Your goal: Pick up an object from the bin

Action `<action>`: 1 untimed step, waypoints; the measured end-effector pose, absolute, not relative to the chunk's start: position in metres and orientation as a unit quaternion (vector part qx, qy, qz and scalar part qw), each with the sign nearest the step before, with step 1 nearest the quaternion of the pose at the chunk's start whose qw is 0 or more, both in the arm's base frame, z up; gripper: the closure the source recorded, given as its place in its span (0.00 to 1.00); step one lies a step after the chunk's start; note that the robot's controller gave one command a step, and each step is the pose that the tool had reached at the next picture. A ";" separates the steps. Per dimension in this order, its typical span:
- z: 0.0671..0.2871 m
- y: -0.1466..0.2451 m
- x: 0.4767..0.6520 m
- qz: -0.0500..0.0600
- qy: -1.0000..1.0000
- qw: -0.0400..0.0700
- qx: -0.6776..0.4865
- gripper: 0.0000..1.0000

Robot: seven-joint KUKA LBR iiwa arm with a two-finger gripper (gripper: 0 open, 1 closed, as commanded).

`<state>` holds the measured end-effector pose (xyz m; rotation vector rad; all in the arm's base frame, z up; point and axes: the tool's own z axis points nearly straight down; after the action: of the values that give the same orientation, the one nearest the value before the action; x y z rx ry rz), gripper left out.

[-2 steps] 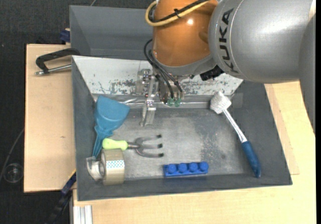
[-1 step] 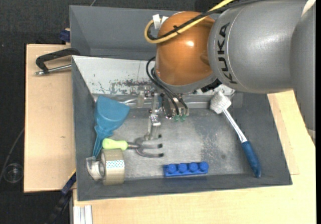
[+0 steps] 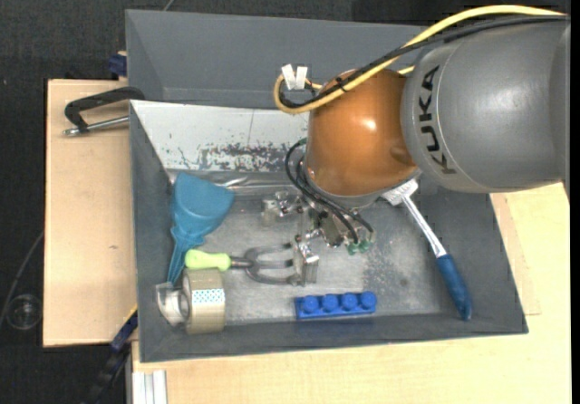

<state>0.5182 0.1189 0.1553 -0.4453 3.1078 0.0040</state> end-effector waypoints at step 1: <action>0.143 0.119 0.528 0.002 0.989 0.004 -0.145 0.00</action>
Offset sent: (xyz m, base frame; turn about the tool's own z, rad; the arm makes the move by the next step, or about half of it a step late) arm 0.0006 -0.0042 -0.0853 -0.1173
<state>0.5277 0.1187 0.1425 -0.4543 3.1002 0.0051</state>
